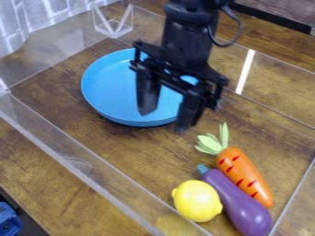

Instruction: Put the lemon on the blue tray

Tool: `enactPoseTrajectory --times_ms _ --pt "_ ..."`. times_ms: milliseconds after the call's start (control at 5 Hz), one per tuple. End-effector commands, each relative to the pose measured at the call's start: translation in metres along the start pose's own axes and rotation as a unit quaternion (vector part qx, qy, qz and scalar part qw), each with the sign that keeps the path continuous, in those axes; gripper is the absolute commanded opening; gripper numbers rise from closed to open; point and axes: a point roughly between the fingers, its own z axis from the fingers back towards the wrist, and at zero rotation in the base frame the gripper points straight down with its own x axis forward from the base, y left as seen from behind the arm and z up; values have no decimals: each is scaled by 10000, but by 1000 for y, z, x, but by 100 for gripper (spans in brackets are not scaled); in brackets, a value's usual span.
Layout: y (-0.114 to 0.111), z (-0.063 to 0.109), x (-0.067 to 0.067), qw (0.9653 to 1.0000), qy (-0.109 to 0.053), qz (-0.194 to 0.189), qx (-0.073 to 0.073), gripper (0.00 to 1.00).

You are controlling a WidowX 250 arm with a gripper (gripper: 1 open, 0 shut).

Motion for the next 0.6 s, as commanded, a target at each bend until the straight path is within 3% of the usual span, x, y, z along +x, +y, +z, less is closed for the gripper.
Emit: enactPoseTrajectory --times_ms 0,200,400 --pt "-23 -1 -3 9979 -322 -538 184 100" --pt "-34 -8 -4 9954 -374 -828 288 100" --pt "-44 -31 -2 9914 -350 -1171 467 100"
